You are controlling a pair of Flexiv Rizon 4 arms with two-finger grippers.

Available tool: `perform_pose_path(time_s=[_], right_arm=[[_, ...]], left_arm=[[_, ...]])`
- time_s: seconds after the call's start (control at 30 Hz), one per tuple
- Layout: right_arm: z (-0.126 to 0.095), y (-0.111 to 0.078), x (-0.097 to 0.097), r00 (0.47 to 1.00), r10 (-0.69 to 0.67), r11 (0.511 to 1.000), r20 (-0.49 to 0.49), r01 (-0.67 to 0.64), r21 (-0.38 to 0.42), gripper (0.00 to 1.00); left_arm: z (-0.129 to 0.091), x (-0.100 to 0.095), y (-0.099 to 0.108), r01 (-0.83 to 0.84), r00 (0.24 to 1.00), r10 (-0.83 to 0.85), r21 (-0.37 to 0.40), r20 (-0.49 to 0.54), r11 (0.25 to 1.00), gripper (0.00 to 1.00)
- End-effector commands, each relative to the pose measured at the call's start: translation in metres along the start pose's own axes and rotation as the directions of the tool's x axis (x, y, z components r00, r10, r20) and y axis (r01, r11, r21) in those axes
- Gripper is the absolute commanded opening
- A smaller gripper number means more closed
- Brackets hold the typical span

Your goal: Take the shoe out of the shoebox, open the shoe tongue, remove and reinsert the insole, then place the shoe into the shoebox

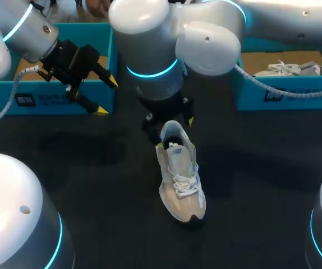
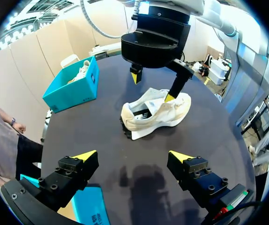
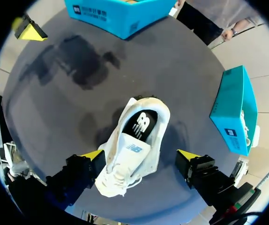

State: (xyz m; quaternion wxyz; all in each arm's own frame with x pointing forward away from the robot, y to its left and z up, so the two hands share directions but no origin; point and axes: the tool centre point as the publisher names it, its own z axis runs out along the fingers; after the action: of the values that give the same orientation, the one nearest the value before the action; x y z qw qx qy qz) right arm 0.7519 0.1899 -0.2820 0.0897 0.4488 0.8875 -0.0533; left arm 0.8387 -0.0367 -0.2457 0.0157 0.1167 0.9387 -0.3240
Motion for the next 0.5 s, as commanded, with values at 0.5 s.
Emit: perform_pose_path(time_s=[0.5], right_arm=[[-0.010,0.006,-0.017,0.799,-0.592,0.796,0.106,0.600,-0.083,1.00]], left_arm=[[-0.001,0.001,0.000,0.000,1.000,0.000,-0.005,0.001,1.000,1.00]])
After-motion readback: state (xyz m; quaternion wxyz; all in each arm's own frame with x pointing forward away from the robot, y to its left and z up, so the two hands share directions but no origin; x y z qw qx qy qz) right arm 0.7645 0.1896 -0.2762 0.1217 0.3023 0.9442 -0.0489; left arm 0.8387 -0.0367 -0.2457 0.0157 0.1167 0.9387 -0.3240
